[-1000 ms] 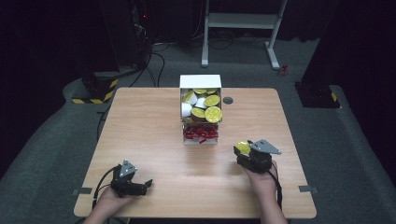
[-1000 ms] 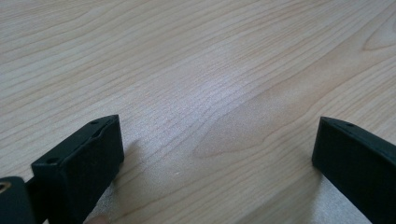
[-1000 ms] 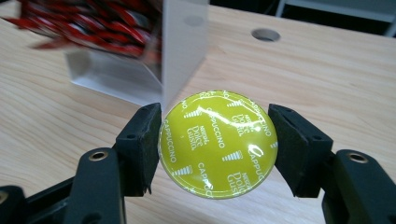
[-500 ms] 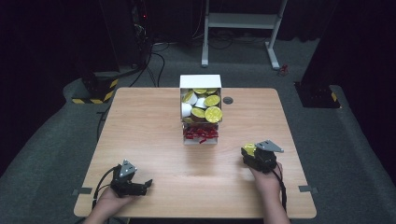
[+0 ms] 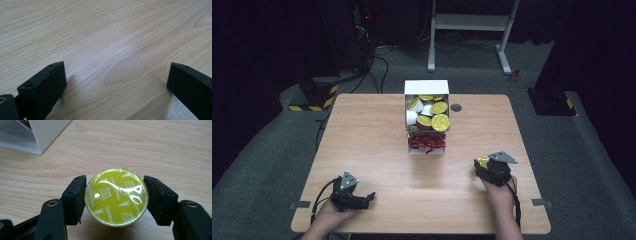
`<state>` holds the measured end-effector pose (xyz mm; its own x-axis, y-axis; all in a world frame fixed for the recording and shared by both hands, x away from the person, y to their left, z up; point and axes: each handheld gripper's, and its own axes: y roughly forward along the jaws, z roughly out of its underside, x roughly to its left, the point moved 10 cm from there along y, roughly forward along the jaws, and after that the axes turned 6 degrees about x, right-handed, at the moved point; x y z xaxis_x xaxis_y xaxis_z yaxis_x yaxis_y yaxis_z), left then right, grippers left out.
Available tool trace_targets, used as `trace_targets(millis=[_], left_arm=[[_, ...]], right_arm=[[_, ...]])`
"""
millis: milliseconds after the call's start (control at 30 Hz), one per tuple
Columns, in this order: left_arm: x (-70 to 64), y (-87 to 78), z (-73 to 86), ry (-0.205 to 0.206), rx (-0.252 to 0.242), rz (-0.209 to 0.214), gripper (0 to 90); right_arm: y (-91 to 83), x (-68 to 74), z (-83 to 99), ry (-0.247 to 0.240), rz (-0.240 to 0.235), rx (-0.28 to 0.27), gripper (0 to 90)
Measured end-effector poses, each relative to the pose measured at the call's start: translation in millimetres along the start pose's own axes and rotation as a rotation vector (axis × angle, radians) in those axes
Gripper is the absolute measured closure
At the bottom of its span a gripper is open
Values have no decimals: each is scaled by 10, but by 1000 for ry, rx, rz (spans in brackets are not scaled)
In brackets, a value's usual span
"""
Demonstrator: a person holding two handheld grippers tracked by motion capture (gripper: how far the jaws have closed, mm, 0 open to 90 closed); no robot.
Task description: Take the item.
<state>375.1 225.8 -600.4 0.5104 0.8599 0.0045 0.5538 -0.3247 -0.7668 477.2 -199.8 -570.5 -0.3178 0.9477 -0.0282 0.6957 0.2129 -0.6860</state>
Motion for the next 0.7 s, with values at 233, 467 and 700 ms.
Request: trace_targets(millis=[233,467,700], left_arm=[[0,0,0,0,0,0,28],[0,0,0,0,0,0,28],[0,0,0,0,0,0,28]], right_arm=[[29,-10,25,19,2,4,375],[24,6,38,17,2,9,373],[37,26,36,19,-20,11,283]])
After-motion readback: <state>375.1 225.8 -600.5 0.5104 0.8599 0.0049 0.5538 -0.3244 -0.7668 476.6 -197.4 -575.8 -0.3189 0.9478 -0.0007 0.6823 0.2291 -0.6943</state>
